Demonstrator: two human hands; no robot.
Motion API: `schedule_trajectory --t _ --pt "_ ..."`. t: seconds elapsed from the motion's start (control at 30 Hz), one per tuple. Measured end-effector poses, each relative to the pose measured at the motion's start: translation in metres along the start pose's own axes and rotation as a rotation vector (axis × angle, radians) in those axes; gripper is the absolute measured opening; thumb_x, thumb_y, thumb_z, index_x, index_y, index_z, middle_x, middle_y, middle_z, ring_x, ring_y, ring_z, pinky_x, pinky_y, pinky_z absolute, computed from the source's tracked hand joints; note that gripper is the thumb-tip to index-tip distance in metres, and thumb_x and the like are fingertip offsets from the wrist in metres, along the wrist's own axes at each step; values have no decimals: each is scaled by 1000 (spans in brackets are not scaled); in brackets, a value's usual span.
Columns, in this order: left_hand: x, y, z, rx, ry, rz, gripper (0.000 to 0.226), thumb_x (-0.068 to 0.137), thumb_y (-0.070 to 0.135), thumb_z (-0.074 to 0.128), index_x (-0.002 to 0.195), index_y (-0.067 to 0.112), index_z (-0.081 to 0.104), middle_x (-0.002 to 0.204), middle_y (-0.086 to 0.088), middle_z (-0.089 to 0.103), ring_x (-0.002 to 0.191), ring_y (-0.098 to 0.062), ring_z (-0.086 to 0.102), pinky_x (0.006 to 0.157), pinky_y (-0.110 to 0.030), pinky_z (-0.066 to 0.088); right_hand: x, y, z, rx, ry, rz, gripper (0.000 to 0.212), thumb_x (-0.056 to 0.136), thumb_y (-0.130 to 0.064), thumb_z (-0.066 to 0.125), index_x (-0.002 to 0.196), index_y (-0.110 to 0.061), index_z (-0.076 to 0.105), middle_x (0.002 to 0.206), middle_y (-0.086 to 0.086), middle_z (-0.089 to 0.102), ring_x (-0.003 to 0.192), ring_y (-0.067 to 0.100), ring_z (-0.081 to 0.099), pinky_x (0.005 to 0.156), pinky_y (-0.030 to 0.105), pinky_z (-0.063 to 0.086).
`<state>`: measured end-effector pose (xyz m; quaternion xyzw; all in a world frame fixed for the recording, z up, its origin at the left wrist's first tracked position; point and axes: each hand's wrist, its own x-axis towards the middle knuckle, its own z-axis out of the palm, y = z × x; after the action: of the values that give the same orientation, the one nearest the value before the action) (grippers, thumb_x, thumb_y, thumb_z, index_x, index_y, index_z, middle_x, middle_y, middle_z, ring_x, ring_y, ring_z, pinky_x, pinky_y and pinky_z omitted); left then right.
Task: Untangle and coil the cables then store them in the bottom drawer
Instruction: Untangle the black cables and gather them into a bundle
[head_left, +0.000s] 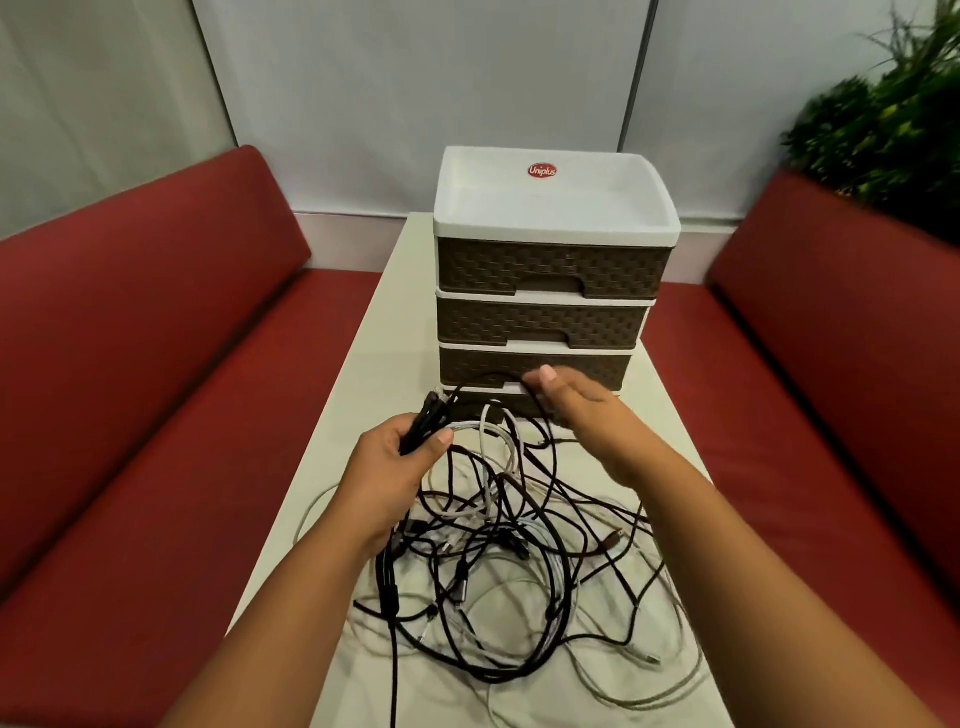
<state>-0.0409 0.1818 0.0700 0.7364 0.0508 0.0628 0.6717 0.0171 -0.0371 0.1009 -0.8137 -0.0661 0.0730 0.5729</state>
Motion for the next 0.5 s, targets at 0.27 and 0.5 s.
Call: schedule_trajectory --t 0.27,0.5 --pt "3 -2 -3 -51 81 56 14 90 13 69 95 25 70 82 21 72 83 4 63 82 -19 44 -9 -8 -1 291 -158 16 32 101 -33 47 101 -5 65 65 3 51 56 20 56 60 31 52" --pt "-5 2 2 -97 39 105 20 90 12 68 105 26 69 97 15 74 96 2 64 80 -7 42 -6 13 5 -12 -307 193 27 95 6 48 103 -9 68 85 -1 59 66 19 60 53 28 55"
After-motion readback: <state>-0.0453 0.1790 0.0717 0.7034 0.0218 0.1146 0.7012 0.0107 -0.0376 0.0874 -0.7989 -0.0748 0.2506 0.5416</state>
